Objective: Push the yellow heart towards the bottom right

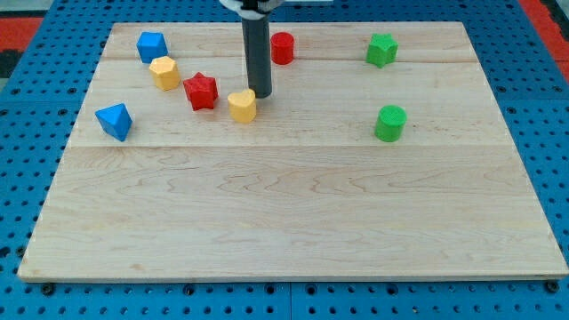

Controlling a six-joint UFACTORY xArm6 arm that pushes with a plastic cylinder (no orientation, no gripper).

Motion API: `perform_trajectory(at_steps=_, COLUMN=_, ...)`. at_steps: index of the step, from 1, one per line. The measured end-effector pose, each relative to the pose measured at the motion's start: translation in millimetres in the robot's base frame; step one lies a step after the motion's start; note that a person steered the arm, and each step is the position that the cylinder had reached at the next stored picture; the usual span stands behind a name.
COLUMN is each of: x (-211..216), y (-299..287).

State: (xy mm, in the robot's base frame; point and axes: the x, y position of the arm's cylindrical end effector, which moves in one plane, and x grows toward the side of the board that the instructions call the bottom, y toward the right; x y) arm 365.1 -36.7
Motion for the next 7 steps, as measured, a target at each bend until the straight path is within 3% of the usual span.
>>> perform_trajectory(at_steps=1, x=13.9, y=-2.0)
perform_trajectory(at_steps=2, x=-10.7, y=-24.8)
perform_trajectory(at_steps=3, x=10.4, y=-39.6)
perform_trajectory(at_steps=6, x=128.2, y=26.9)
perform_trajectory(at_steps=7, x=113.4, y=-34.2)
